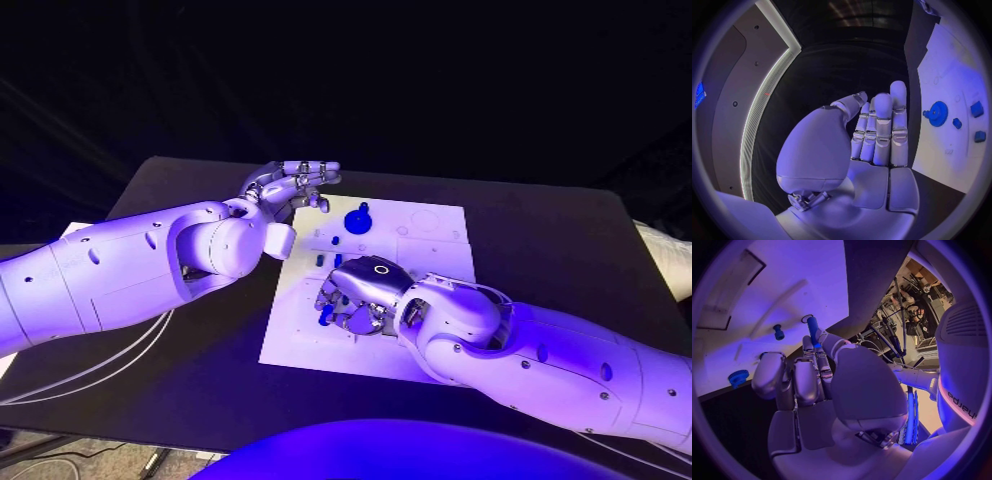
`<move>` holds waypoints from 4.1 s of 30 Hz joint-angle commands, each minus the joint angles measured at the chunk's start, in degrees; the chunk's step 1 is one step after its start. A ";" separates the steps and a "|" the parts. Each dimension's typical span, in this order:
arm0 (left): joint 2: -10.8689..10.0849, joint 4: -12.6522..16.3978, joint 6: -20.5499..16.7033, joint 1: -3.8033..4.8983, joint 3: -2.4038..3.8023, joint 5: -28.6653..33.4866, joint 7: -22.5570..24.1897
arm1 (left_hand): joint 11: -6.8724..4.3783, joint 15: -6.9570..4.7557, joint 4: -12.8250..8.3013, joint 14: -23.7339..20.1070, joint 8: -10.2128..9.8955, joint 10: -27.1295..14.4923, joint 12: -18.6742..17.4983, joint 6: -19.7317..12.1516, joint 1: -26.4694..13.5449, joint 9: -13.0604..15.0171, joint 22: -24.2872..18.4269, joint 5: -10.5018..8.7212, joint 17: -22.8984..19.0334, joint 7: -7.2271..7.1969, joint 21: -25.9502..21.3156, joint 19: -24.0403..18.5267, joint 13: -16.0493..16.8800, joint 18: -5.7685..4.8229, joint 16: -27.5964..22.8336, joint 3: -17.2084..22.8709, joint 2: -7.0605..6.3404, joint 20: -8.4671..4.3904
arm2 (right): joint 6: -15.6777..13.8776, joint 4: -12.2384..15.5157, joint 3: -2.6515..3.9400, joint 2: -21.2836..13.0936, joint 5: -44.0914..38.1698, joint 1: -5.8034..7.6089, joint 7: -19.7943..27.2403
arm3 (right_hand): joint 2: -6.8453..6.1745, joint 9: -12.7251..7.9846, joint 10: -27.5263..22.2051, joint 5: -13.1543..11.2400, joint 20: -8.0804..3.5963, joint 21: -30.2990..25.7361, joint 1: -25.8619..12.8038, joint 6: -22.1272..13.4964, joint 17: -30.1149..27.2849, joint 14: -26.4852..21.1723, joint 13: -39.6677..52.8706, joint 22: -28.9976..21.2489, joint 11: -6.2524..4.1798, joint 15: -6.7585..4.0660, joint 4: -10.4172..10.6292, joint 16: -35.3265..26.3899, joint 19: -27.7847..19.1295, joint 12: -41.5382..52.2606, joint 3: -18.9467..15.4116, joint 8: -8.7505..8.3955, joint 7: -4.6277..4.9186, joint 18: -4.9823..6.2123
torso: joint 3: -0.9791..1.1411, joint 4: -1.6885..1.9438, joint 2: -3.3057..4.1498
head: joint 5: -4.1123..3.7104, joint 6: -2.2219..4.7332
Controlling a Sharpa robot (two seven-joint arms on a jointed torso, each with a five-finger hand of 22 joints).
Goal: Assemble the parts on the task board
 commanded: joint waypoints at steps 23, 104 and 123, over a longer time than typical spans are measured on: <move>0.05 0.05 1.18 0.00 0.03 -0.26 0.25 | -0.03 0.03 -0.08 -0.36 0.33 -0.35 0.29 -0.49 -0.28 -0.04 -0.12 0.07 -0.12 0.03 -0.21 -0.34 0.05 0.63 -0.24 -0.33 0.38 0.07 | 4.27 -1.36 -0.68 1.36 -6.58 -0.20 -2.33 | 0.89 0.03 1.11 0.27 -0.01 0.07 -0.05 -0.76 -0.16 1.61 -0.01 -0.15 -1.74 0.41 0.04 0.27 -0.13 -0.76 -0.32 -0.71 0.42 0.56 | -0.08 -0.02 -0.10 | -0.24 -0.09; -1.54 0.54 1.45 -0.23 -0.25 -0.27 -0.04 | -0.04 0.03 -0.15 -0.43 0.40 -0.40 0.43 -0.51 -0.22 -0.03 -0.15 0.07 -0.23 0.01 -0.26 -0.34 0.07 0.65 -0.24 -0.38 0.42 0.08 | 0.40 9.97 2.93 -23.09 7.43 -4.97 -23.25 | 3.14 3.66 3.46 14.73 -1.79 5.41 -12.16 -5.26 8.29 3.00 49.22 7.75 -4.41 -1.67 17.48 7.85 3.09 48.99 -36.36 4.65 -1.66 -0.76 | -0.42 -2.71 -0.39 | -4.55 1.44; -1.60 0.56 1.71 -0.30 -0.27 -0.27 -0.17 | -0.06 0.02 -0.24 -0.58 0.54 -0.46 0.69 -0.49 -0.18 0.00 -0.22 0.08 -0.51 -0.01 -0.35 -0.35 0.10 0.66 -0.30 -0.49 0.51 0.09 | -7.92 9.39 2.87 -21.34 7.61 -6.29 -23.23 | 6.70 6.09 6.19 18.20 -2.30 6.28 -8.57 -3.52 9.23 3.14 55.23 9.19 -5.30 -2.35 17.16 8.48 3.46 53.37 -35.89 6.60 -2.62 -0.98 | -0.40 -2.76 -0.38 | -4.09 1.19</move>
